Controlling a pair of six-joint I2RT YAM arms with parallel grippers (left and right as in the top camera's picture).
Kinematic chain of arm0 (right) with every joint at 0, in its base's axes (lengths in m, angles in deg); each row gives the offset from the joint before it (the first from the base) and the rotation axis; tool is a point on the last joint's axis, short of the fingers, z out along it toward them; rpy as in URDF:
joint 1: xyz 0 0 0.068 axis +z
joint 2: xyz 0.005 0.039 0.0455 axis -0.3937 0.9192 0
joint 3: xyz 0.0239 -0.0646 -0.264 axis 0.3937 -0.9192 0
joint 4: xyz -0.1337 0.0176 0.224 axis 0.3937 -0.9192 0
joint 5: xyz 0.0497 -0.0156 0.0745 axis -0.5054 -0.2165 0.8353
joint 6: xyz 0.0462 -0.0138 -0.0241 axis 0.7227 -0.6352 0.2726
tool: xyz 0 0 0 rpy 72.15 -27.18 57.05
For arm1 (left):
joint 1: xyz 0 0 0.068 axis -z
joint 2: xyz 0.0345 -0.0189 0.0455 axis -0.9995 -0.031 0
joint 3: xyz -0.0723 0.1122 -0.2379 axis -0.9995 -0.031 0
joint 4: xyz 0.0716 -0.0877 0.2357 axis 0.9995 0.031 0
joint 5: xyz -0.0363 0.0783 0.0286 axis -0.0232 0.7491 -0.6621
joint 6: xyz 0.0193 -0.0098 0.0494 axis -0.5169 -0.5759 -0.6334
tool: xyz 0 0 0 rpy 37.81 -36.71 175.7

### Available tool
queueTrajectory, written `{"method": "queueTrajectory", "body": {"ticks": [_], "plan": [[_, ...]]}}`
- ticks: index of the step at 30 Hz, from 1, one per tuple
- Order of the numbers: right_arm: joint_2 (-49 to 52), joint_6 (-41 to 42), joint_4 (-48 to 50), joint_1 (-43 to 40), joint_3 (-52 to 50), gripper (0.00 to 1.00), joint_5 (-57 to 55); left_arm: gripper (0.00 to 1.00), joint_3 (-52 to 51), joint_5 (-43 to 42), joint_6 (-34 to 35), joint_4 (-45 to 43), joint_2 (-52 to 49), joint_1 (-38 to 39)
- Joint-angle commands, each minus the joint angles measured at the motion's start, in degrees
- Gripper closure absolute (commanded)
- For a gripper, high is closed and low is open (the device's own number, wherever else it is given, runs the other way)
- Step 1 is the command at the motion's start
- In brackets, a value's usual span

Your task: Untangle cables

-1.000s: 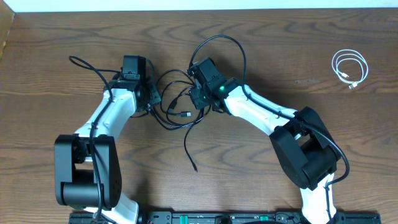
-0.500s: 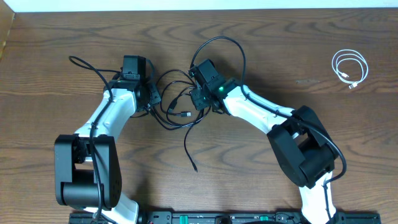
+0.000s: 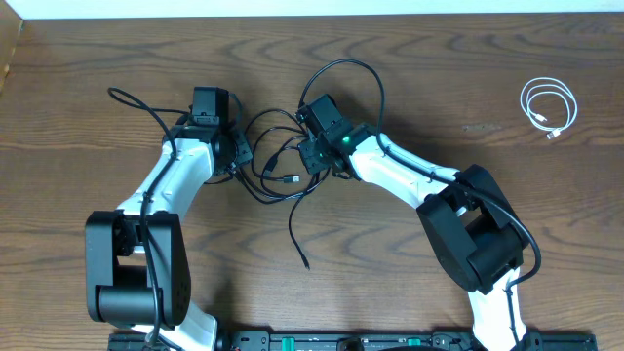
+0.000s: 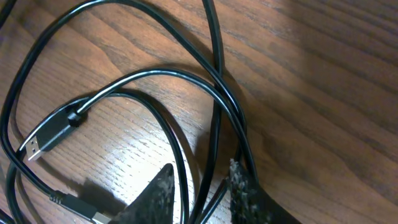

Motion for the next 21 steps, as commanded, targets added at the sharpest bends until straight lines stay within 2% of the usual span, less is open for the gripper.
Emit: {"method": "queueTrajectory", "body": {"ticks": [1,11,16,18,20,21], "plan": [[0.6,0.5,-0.2,0.3,0.5,0.74,-0.9,0.71,-0.2,0.3,0.5,0.1,0.5,-0.2],[1.0,0.5,0.1,0.3,0.3,0.73,-0.9,0.71,-0.2,0.3,0.5,0.1,0.5,-0.2],[2.3,0.5,0.4,0.3,0.3,0.6,-0.9,0.7,-0.2,0.3,0.5,0.1,0.5,-0.2],[2.7,0.5,0.5,0.3,0.3,0.51,-0.9,0.7,-0.2,0.3,0.5,0.1,0.5,-0.2],[3.1,0.5,0.6,0.3,0.3,0.54,-0.9,0.7,-0.2,0.3,0.5,0.1,0.5,-0.2],[3.2,0.5,0.7,0.3,0.3,0.6,-0.9,0.7,-0.2,0.3,0.5,0.1,0.5,-0.2]]}}
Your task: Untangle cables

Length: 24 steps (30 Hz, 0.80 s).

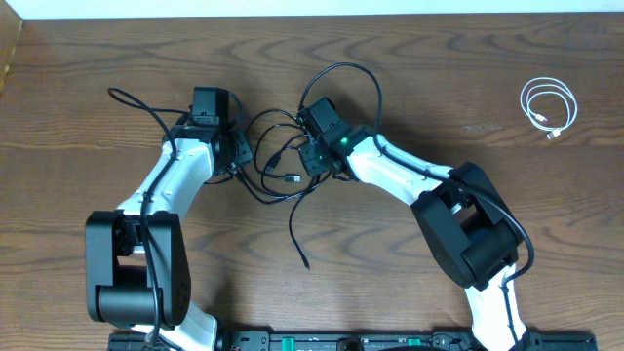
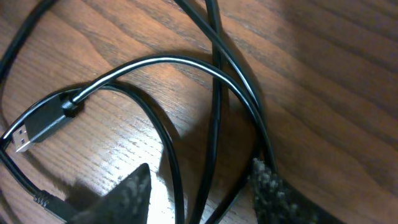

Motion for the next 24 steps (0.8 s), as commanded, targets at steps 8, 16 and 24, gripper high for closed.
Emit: {"method": "queueTrajectory", "body": {"ticks": [8,16,24], "plan": [[1.5,0.5,0.3,0.3,0.3,0.71,-0.8,0.7,-0.2,0.3,0.5,0.1,0.5,-0.2],[1.5,0.5,0.3,0.3,0.3,0.63,-0.8,0.69,-0.2,0.3,0.5,0.1,0.5,-0.2],[1.4,0.4,8.3,0.1,0.3,0.72,-0.8,0.62,-0.2,0.3,0.5,0.1,0.5,-0.2]]}}
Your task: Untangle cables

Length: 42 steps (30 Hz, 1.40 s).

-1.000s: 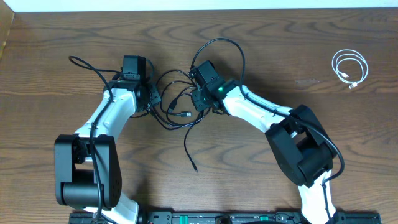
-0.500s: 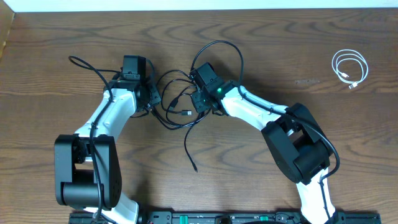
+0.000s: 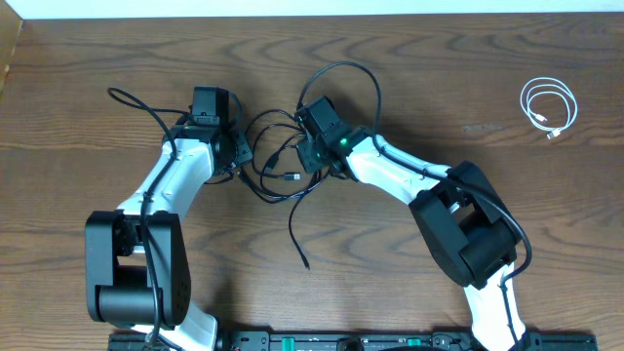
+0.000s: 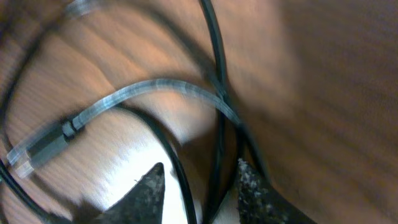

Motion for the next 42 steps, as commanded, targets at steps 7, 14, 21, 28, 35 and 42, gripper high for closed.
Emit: {"method": "queueTrajectory", "body": {"ticks": [7,14,21,28,35,42], "plan": [[0.9,2.2,3.8,0.4,0.3,0.79,-0.7,0.61,-0.2,0.3,0.4,0.1,0.5,-0.2],[0.9,2.1,0.4,0.6,0.3,0.74,-0.7,0.6,-0.2,0.3,0.4,0.0,0.5,-0.2],[0.9,2.1,-0.7,0.7,0.3,0.8,-0.7,0.6,-0.2,0.3,0.4,0.0,0.5,-0.2],[0.9,2.1,-2.0,1.2,0.3,0.85,-0.7,0.6,-0.2,0.3,0.4,0.0,0.5,-0.2],[0.9,2.1,-4.3,1.6,0.3,0.84,-0.7,0.6,-0.2,0.3,0.4,0.0,0.5,-0.2],[0.9,2.1,-4.1,1.6,0.3,0.87,-0.7,0.6,-0.2,0.3,0.4,0.0,0.5,-0.2]]}}
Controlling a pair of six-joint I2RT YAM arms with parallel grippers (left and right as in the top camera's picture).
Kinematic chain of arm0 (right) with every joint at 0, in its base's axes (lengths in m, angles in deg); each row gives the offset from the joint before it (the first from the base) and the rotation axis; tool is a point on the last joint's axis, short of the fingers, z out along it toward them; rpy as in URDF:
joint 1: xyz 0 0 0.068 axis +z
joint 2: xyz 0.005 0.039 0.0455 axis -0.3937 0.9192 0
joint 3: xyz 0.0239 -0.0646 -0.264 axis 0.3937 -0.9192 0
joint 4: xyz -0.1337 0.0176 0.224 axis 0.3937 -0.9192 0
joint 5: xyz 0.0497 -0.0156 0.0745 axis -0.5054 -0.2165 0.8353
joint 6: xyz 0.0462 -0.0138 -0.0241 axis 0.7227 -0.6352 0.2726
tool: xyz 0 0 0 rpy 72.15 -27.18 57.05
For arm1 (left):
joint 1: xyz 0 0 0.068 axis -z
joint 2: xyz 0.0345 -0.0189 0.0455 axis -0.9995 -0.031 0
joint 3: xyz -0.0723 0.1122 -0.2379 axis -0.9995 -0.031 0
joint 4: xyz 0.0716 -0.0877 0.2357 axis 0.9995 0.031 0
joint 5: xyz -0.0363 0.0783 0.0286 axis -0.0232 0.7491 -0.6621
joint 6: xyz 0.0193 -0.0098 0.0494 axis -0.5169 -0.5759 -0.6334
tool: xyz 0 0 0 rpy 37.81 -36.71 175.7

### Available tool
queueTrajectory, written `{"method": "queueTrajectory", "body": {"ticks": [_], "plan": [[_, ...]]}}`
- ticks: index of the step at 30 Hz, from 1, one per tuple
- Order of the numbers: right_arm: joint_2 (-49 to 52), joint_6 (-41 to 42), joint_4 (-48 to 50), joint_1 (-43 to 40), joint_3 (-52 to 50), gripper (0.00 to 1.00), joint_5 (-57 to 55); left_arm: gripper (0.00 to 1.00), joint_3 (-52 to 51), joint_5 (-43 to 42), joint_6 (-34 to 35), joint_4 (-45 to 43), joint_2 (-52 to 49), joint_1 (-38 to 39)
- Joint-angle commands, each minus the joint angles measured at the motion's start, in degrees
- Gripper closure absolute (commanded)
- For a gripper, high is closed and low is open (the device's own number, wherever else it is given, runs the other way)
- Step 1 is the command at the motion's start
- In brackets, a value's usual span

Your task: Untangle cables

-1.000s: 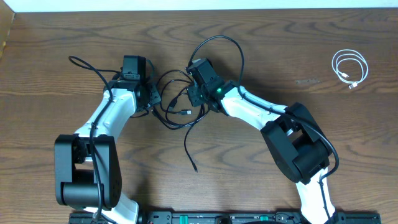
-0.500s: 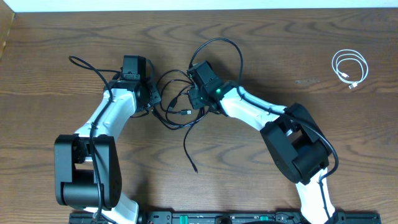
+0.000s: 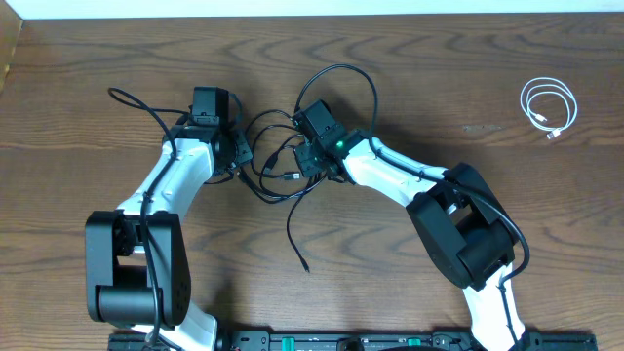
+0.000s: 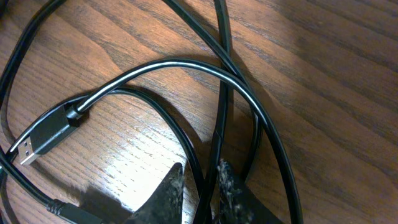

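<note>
A tangle of black cables lies on the wooden table between my two arms. One loop arcs behind the right wrist, and a loose tail trails toward the front. My right gripper is shut on two crossing black strands; its fingertips pinch them close together. A USB plug lies to the left of the fingers. My left gripper rests at the tangle's left side, and how its jaws stand cannot be made out.
A coiled white cable lies apart at the far right of the table. Another black strand runs out to the far left behind the left arm.
My right gripper's fingers, which stood apart on either side of the black strands, are now closed on them. The right wrist sits slightly further left. The left arm has not moved.
My right gripper first straddled the crossing strands with its fingers partly open. Then the fingers stood wider apart around the same strands. Then they were narrower, with the view blurred, and now they pinch the strands. The left arm stayed at the tangle's left side throughout.
</note>
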Motion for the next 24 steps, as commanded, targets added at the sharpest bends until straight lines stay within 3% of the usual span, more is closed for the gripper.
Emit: {"method": "queueTrajectory", "body": {"ticks": [1,3,7,24], "plan": [[0.8,0.6,0.0,0.4,0.3,0.87,-0.5,0.6,-0.2,0.3,0.4,0.0,0.5,-0.2],[0.8,0.6,0.0,0.4,0.3,0.85,-0.5,0.6,-0.2,0.3,0.4,0.0,0.5,-0.2],[0.8,0.6,0.1,0.4,0.3,0.73,-0.5,0.6,-0.2,0.3,0.4,0.0,0.5,-0.2],[0.8,0.6,2.1,0.4,0.3,0.82,-2.2,0.6,-0.2,0.3,0.4,0.0,0.5,-0.2]]}}
